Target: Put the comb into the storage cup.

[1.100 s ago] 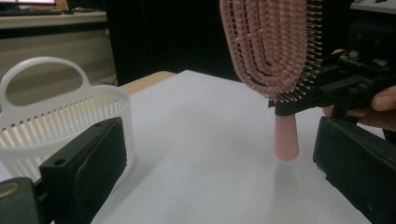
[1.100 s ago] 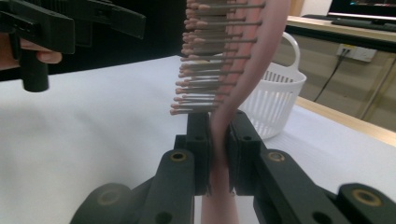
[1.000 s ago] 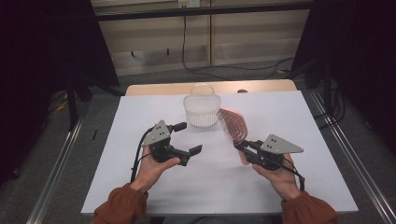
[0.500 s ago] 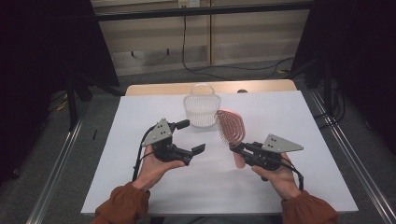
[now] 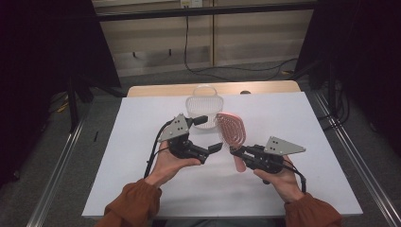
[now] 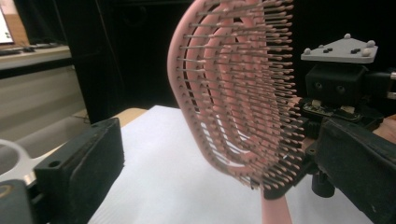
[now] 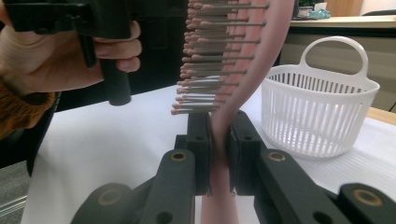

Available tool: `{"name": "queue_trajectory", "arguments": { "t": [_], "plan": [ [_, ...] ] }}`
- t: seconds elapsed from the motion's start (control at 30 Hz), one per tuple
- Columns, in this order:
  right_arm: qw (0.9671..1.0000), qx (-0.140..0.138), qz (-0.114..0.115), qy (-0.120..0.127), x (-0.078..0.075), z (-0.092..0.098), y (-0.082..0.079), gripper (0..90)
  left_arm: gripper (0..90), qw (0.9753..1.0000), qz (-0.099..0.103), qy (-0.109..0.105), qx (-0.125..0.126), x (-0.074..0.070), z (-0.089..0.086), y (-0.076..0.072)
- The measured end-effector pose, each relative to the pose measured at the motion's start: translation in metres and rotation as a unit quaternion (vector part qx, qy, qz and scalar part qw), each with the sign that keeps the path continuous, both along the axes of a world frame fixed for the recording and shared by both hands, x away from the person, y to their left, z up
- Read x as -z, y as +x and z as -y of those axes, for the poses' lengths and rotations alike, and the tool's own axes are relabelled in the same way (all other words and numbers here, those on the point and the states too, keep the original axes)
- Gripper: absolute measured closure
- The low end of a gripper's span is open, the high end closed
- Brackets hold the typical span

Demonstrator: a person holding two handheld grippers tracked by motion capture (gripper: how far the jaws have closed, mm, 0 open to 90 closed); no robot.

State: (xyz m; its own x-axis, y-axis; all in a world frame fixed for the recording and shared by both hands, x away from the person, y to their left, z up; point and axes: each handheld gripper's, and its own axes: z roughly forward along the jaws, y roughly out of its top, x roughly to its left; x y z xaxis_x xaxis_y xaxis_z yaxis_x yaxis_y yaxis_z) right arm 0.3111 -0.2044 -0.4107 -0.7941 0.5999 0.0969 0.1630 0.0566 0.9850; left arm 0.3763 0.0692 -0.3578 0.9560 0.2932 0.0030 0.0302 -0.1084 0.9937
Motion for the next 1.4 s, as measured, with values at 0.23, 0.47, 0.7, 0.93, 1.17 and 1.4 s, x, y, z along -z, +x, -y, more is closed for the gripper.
{"name": "queue_trajectory", "arguments": {
  "t": [0.23, 0.47, 0.7, 0.93, 1.17, 1.4],
  "plan": [
    [0.9999, -0.012, 0.000, -0.004, 0.002, -0.002, 0.001, 81.6, 1.0, 0.9998, 0.000, -0.008, 0.016, -0.004, 0.012, 0.007],
    [0.9996, -0.027, -0.006, -0.011, 0.005, -0.006, 0.004, 81.7, 1.3, 0.9997, 0.002, -0.010, 0.024, -0.004, 0.010, 0.007],
    [0.9989, -0.045, -0.010, -0.010, 0.006, -0.010, 0.004, 81.7, 1.4, 0.9992, 0.007, -0.002, 0.040, -0.001, 0.015, 0.006],
    [0.9981, -0.060, -0.011, -0.007, 0.007, -0.012, 0.005, 81.7, 4.3, 0.9986, 0.012, -0.005, 0.051, -0.001, 0.016, 0.005],
    [0.9976, -0.068, -0.006, -0.008, 0.007, -0.015, 0.005, 81.7, 6.4, 0.9983, 0.004, -0.007, 0.057, 0.001, 0.016, 0.006],
    [0.9976, -0.068, -0.003, -0.002, 0.006, -0.016, 0.005, 81.7, 15.2, 0.9973, 0.001, -0.004, 0.073, 0.005, 0.018, 0.006]
  ]
}}
